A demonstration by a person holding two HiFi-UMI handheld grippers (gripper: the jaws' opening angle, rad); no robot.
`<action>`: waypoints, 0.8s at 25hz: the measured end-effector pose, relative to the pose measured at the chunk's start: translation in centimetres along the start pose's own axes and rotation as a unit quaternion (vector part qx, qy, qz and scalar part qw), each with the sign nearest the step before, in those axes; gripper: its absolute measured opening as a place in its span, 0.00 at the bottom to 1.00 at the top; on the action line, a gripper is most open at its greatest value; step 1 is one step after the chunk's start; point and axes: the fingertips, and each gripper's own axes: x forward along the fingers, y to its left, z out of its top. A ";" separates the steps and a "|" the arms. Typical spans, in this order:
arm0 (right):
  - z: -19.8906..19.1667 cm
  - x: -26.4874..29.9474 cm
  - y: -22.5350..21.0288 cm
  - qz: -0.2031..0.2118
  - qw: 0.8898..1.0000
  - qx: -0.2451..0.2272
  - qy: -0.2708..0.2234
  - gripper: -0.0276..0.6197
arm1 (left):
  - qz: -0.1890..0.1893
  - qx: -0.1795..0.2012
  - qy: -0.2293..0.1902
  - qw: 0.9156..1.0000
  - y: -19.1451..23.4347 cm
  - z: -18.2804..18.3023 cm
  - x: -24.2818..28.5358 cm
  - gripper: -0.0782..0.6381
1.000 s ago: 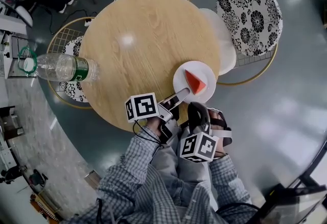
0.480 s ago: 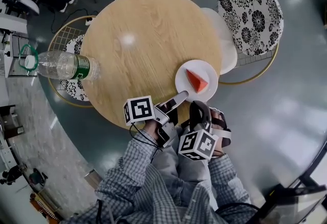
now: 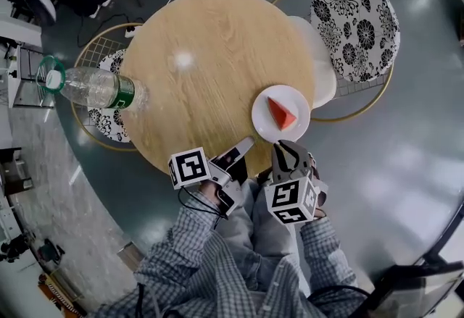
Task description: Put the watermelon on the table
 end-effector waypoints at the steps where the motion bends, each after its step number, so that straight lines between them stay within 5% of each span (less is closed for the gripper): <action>1: 0.5 -0.4 -0.3 0.007 0.999 0.035 -0.015 0.10 | -0.010 -0.003 -0.009 1.000 -0.4 0.2 -0.1 0.17; 8: 2.7 -4.3 -2.6 0.035 0.973 0.204 -0.101 0.06 | -0.040 0.065 -0.007 0.997 -4.1 0.3 -0.8 0.12; 20: 6.9 -9.4 -5.5 0.027 0.961 0.224 -0.161 0.06 | -0.082 0.172 0.008 0.982 -12.2 0.2 -1.9 0.12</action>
